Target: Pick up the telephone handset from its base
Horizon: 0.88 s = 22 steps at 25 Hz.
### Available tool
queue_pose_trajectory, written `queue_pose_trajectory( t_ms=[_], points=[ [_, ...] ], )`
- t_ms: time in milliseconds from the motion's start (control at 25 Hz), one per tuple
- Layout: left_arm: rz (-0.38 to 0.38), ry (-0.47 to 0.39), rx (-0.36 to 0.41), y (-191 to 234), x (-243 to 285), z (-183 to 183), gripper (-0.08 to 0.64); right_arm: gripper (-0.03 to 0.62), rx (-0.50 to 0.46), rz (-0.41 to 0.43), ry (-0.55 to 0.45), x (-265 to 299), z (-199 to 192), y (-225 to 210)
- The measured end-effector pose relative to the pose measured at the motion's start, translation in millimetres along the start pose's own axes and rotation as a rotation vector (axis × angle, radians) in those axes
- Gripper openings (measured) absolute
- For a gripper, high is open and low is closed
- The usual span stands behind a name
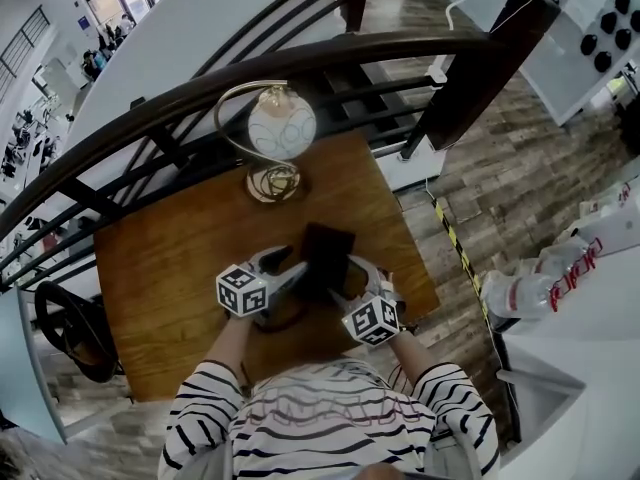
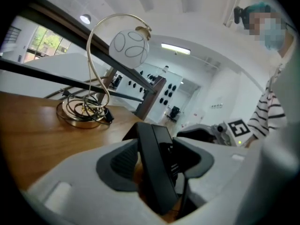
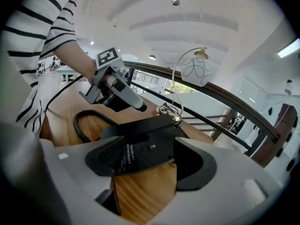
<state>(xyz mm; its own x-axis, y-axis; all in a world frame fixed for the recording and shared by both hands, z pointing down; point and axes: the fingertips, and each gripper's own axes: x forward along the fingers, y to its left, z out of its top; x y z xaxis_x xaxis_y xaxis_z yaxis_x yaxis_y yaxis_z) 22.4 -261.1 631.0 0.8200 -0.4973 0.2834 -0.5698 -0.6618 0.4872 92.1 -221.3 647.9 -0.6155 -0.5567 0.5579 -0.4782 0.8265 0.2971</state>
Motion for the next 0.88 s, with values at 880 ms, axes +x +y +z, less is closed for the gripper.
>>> queue_pose_trajectory(
  t_ms=[880],
  points=[
    [-0.094,0.12,-0.224,18.6,40.4,-31.1,0.121,0.334,-0.083,0.041,-0.009,20.1,-21.4,-3.7]
  ],
)
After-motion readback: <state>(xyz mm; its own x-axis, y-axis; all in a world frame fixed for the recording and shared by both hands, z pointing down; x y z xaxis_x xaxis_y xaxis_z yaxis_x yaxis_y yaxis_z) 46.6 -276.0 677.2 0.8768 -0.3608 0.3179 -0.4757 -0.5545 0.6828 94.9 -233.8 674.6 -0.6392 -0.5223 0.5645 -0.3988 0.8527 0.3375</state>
